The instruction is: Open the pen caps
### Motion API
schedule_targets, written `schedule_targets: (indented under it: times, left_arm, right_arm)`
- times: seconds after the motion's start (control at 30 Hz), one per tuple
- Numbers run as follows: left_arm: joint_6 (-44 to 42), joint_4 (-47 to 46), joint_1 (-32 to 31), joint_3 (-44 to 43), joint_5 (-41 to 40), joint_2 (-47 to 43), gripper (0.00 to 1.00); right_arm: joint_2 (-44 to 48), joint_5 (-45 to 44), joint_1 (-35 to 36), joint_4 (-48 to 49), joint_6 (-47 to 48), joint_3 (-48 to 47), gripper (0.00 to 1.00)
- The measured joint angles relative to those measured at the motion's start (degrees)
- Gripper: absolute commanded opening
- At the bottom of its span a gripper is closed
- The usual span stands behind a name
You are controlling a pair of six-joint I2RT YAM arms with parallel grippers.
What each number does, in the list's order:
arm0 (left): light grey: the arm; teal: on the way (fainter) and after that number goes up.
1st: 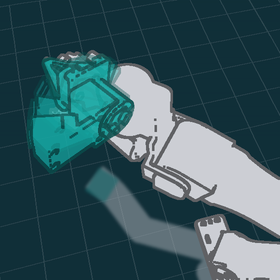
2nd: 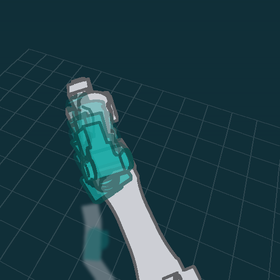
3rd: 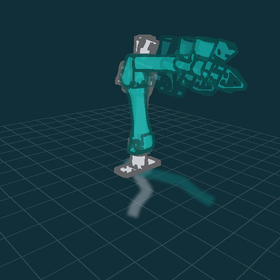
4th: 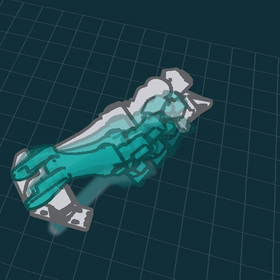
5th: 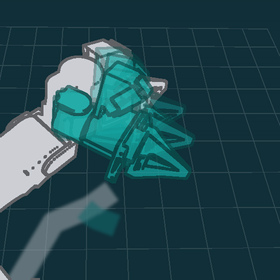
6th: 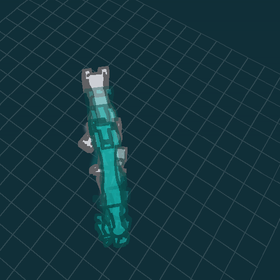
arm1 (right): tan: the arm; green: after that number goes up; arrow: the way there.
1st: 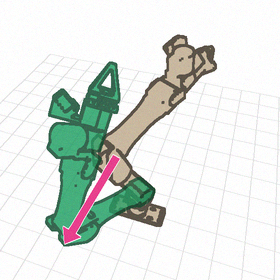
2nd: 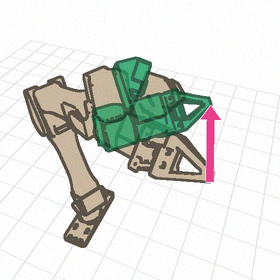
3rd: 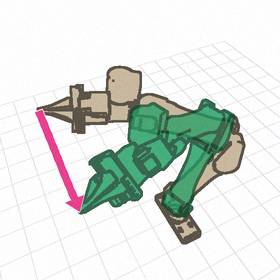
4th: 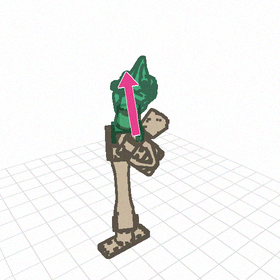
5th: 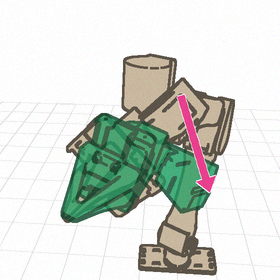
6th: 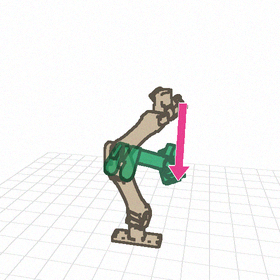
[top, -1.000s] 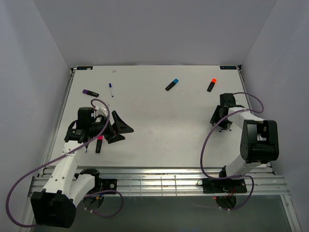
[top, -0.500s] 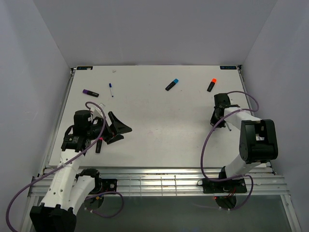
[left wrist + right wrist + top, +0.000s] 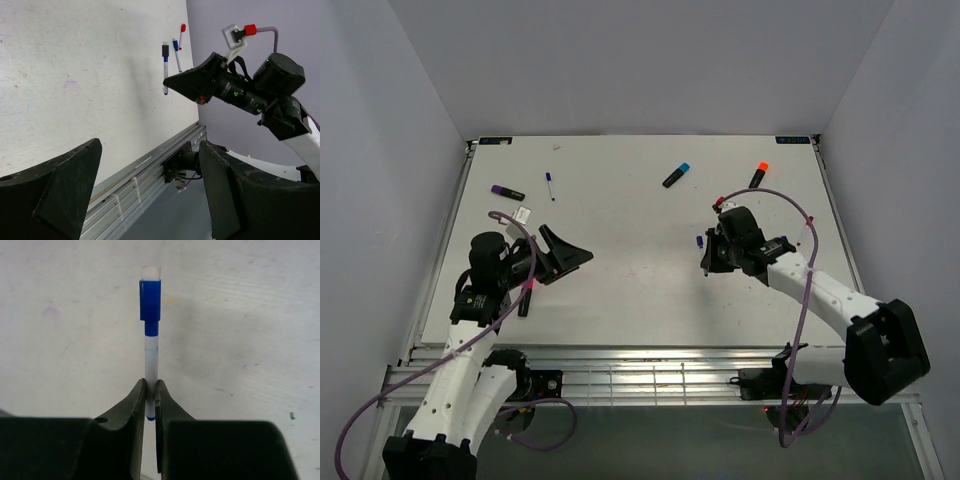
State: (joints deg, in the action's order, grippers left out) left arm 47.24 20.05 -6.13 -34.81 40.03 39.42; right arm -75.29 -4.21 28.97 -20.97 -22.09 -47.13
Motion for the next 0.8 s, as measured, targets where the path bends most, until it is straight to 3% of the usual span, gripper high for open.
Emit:
schedule_targets:
  times: [0.1,0.33,0.6,0.8]
  left_arm:
    - [1.64,-4.76,-3.13,2.40,-1.68,2.54,0.86]
    - [3.13,-11.58,-21.77,-0.79,-13.40,17.18,0.80]
    - [4.72,-16.39,-30.73,-1.97,-26.45,23.54,0.72]
    - [5.81,-18.43,-32.81,-1.99,-32.50,23.65,0.65]
  right_arm:
    - [7.13,7.48,2.75,5.22,-1.53,5.81,0.08]
    - [10.99,19.02,7.91,13.09,-5.66,12.76,0.08]
    - [11.37,22.84,13.77,19.19,-10.84,12.52,0.08]
    - [8.85,22.75,17.40,20.33,-13.86,10.86,0.08]
